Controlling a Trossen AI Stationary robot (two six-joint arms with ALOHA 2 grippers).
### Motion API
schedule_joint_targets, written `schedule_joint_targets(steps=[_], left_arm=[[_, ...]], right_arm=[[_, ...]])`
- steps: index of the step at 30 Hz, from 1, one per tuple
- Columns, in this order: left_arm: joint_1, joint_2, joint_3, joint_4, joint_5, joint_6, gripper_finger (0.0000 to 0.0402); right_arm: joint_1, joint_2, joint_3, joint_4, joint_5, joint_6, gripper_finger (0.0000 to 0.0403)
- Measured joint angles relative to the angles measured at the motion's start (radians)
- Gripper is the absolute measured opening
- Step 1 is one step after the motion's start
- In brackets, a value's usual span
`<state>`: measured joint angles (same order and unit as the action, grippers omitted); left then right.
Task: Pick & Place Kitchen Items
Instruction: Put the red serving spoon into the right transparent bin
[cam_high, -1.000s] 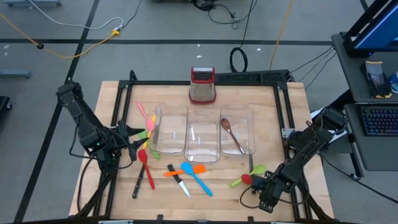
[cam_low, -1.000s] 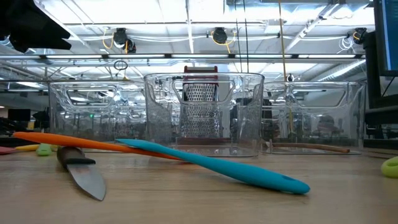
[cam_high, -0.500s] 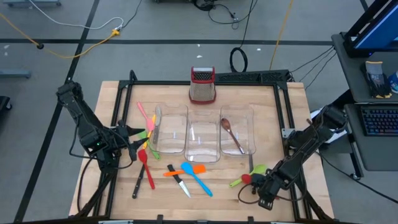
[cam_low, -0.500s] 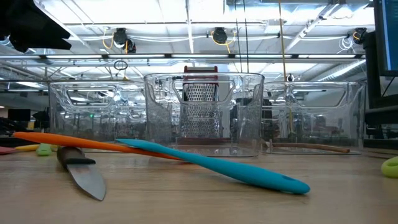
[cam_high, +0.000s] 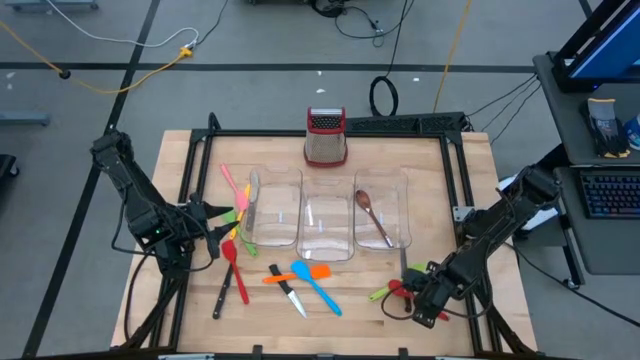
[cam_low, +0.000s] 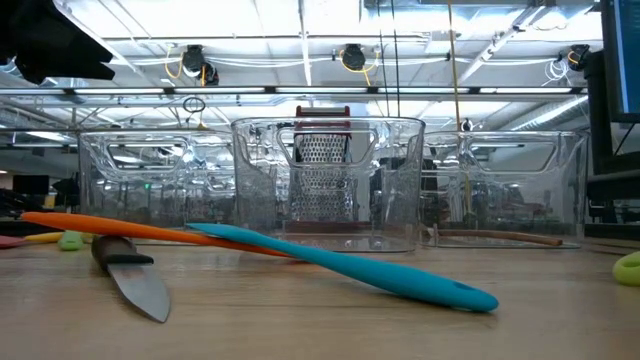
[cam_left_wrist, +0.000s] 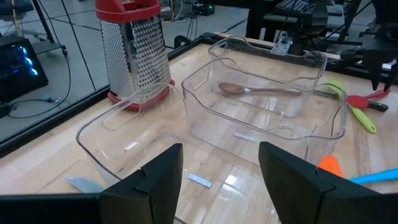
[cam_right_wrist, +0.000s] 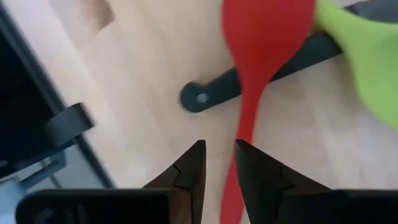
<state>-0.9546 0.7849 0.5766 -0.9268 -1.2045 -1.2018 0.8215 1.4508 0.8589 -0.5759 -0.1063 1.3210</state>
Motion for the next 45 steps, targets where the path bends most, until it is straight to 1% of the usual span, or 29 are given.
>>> schedule_joint_targets(steps=[3,8,15,20,23,26,32,37,45], left_arm=[[0.0,0.0,0.0,0.0,0.001,0.0,0.0216],[0.0,0.0,0.0,0.0,0.002,0.002,0.0216],[0.0,0.0,0.0,0.0,0.003,0.005,0.0216],[0.0,0.0,0.0,0.0,0.003,0.011,0.0216],[0.0,0.0,0.0,-0.001,0.002,0.011,0.0216],[0.0,0.0,0.0,-0.001,0.002,0.011,0.0216],[0.0,0.0,0.0,-0.001,0.002,0.011,0.0216],[0.0,0.0,0.0,0.0,0.002,0.011,0.0216],[0.0,0.0,0.0,0.0,-0.001,0.014,0.0216]], right_arm=[[0.0,0.013,0.0,-0.001,0.007,-0.005,0.0076],[0.005,0.018,0.0,-0.005,0.06,-0.023,0.0076],[0.005,0.018,0.0,0.003,0.062,-0.024,0.0076],[0.016,0.018,0.0,0.035,0.084,-0.022,0.0076],[0.034,0.02,-0.002,0.034,0.084,0.008,0.0076],[0.055,0.021,-0.02,0.045,0.085,0.049,0.0076],[0.073,0.017,-0.08,0.152,0.114,0.072,0.0076],[0.073,0.016,-0.108,0.154,0.114,0.073,0.0076],[0.074,-0.001,-0.111,0.185,0.111,0.053,0.0076]])
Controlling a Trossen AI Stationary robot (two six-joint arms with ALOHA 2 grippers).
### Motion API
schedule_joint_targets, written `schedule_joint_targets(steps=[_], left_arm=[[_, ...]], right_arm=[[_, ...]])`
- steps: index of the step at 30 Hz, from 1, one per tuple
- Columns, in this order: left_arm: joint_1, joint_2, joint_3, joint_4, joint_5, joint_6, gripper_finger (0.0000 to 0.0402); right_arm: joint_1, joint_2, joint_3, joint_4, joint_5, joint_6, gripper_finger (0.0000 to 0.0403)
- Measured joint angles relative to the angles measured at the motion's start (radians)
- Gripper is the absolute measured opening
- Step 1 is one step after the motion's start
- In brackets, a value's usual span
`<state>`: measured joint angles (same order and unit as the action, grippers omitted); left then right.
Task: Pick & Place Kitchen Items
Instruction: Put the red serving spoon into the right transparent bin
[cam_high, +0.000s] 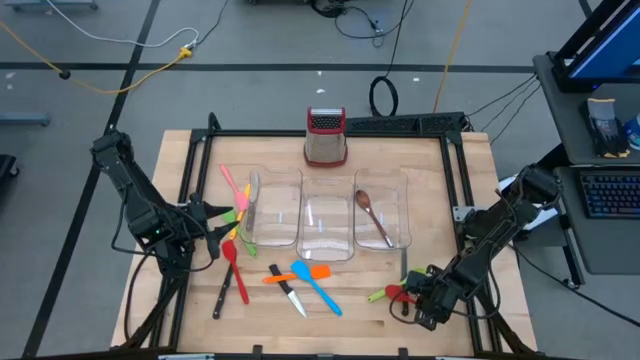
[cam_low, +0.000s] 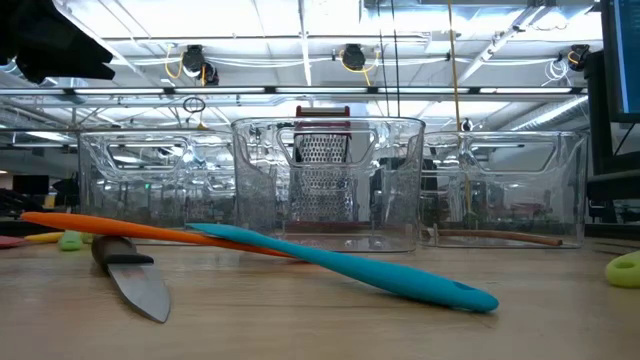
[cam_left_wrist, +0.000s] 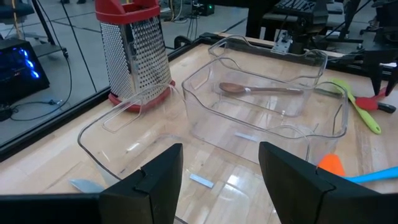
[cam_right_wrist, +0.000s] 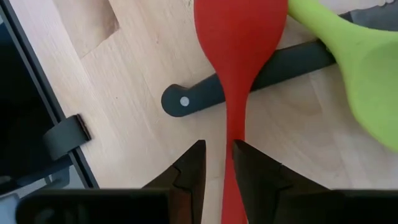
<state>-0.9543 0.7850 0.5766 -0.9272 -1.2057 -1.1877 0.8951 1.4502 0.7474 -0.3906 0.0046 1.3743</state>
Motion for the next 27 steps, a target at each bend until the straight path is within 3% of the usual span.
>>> schedule_joint_targets(steps=[27], left_arm=[[0.0,0.0,0.0,0.0,-0.001,-0.012,0.0216]], right_arm=[[0.043,-0.005,-0.003,0.043,0.073,0.036,0.0077]])
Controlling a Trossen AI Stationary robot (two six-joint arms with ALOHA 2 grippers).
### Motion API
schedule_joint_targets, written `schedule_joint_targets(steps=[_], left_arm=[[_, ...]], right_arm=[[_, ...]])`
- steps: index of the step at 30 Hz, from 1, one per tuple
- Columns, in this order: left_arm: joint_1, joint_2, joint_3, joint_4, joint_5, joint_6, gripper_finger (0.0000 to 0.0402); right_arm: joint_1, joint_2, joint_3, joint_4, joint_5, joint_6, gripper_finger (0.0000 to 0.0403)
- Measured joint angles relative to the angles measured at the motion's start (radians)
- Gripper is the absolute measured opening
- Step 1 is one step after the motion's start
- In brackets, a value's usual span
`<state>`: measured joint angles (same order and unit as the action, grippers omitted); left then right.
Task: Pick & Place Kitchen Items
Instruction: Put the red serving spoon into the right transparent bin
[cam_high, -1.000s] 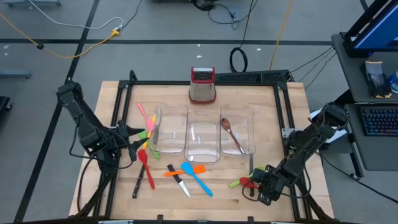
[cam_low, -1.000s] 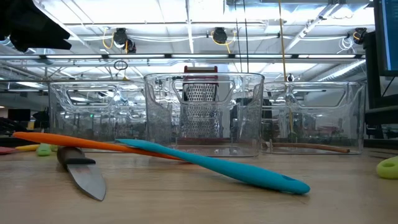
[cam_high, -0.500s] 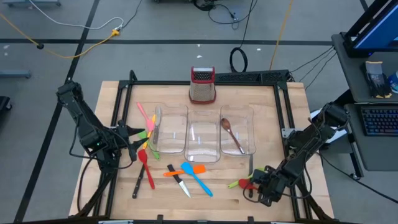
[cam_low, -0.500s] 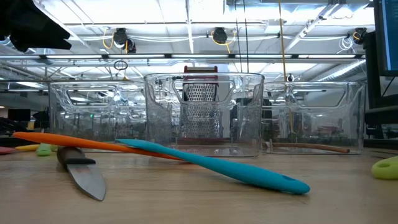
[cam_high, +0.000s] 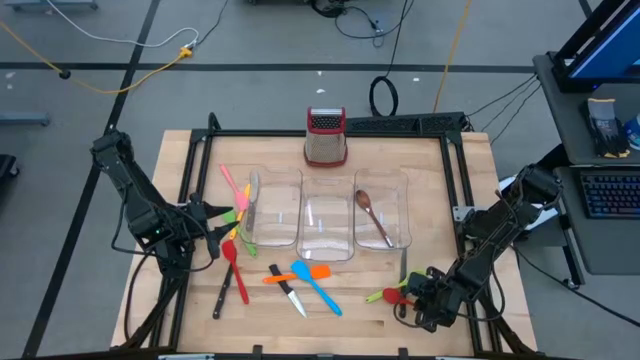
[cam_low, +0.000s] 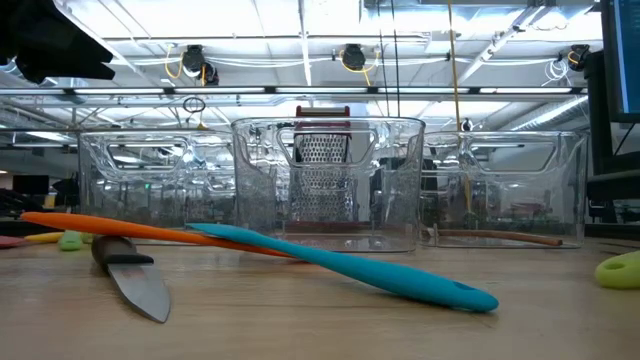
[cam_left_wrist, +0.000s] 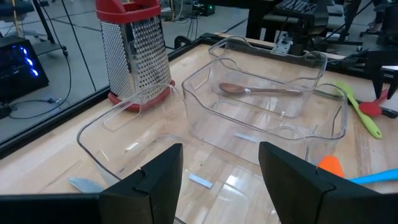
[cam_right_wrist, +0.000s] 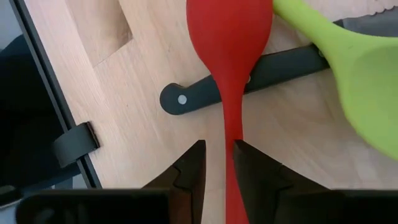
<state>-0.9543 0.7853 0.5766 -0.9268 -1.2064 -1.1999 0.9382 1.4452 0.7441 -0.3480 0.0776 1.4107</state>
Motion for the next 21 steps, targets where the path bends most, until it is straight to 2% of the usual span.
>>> schedule_joint_targets(steps=[21], left_arm=[[0.0,0.0,0.0,0.0,0.0,-0.007,0.0216]], right_arm=[[0.0,-0.001,0.001,0.007,-0.029,0.021,0.0077]])
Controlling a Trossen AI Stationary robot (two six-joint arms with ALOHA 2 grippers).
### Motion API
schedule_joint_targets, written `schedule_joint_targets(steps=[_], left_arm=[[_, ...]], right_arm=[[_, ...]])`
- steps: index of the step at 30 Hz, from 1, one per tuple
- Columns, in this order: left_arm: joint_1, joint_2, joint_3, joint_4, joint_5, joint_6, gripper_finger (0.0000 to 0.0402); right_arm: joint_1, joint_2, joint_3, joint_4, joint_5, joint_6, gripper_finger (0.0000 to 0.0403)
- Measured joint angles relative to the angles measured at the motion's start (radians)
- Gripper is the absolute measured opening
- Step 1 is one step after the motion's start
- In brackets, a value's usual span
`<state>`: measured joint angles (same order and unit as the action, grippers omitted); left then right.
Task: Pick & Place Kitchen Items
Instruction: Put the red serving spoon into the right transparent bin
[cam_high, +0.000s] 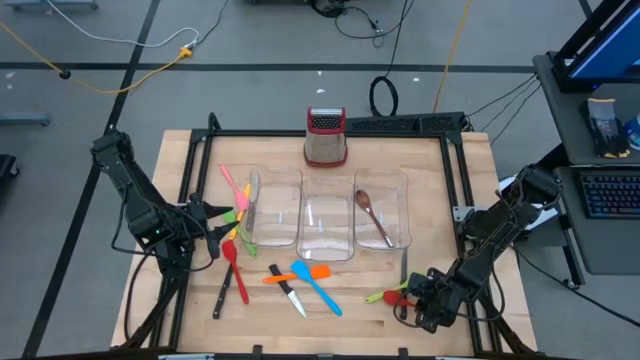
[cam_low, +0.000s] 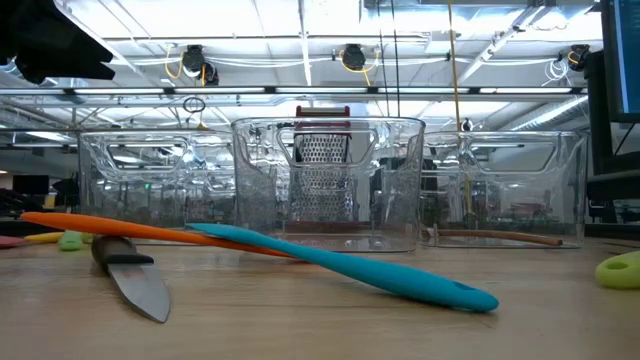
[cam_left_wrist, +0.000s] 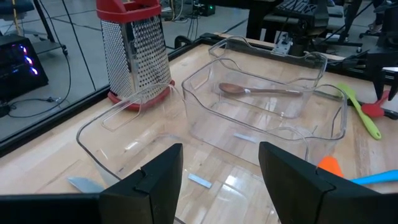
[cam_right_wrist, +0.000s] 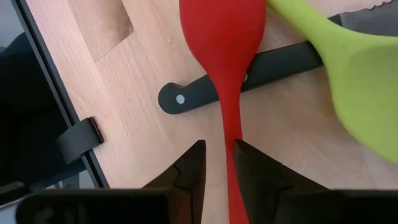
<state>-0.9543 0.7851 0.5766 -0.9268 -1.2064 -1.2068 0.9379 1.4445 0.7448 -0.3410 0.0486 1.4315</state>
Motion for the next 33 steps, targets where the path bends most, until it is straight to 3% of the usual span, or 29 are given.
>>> schedule_joint_targets(steps=[33], left_arm=[[0.0,0.0,0.0,0.0,0.0,0.001,0.0216]], right_arm=[[-0.005,0.0,0.001,-0.006,-0.025,-0.002,0.0071]])
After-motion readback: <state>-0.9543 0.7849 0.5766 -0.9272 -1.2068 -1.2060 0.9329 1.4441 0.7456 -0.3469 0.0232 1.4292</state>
